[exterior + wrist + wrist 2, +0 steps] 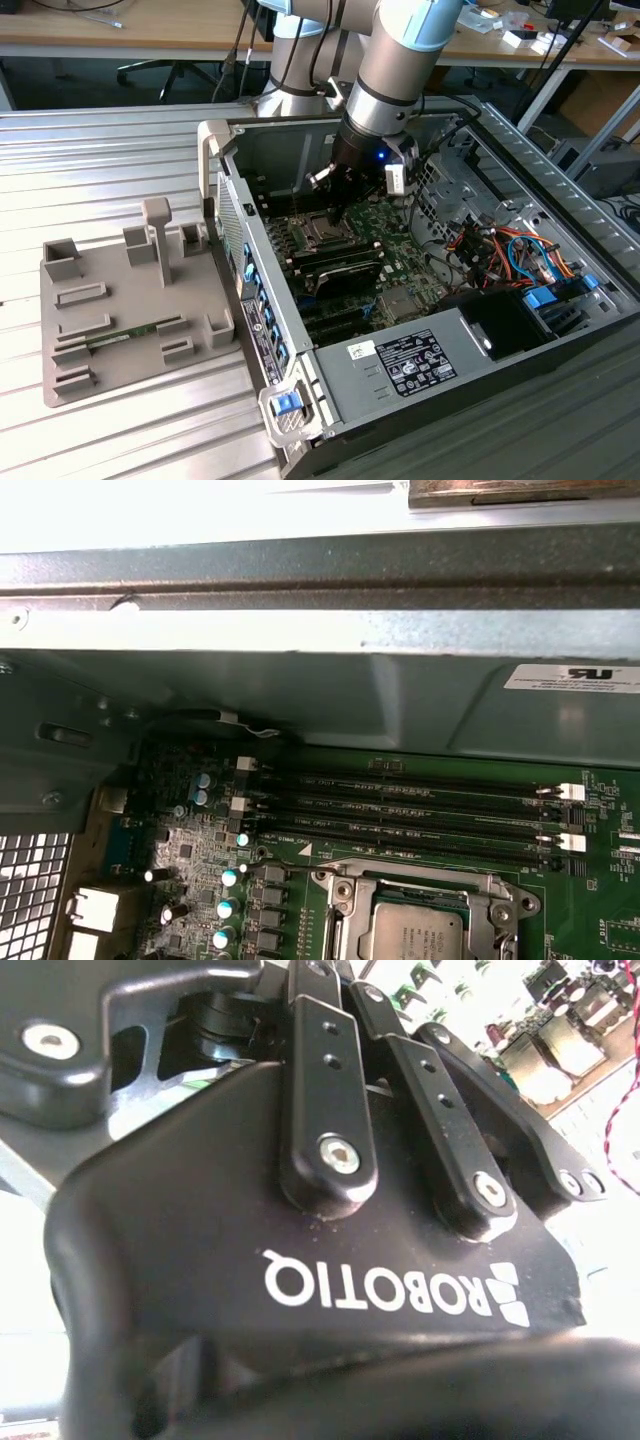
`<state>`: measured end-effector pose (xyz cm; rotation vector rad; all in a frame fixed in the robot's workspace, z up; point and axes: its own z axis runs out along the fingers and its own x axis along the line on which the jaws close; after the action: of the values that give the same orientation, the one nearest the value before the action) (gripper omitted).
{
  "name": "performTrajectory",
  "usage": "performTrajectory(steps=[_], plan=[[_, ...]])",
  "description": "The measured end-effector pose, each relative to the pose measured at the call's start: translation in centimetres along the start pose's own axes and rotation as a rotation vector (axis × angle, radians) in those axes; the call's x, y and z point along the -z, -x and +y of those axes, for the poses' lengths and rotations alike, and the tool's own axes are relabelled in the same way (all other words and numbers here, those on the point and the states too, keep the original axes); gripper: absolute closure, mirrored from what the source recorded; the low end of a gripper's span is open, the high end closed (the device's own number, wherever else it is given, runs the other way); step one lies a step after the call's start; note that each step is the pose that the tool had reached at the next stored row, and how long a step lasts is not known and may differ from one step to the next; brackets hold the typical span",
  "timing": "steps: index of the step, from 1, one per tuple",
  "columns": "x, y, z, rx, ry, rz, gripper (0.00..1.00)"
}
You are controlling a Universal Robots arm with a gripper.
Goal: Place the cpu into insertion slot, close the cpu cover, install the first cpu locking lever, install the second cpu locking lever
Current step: 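Install the first cpu locking lever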
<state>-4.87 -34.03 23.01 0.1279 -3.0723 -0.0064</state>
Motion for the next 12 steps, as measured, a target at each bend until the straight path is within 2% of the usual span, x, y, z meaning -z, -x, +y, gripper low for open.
performTrajectory(steps=[12], plan=[[0.00,0.00,0.00,0.009,-0.0006,0.0001,0.90]])
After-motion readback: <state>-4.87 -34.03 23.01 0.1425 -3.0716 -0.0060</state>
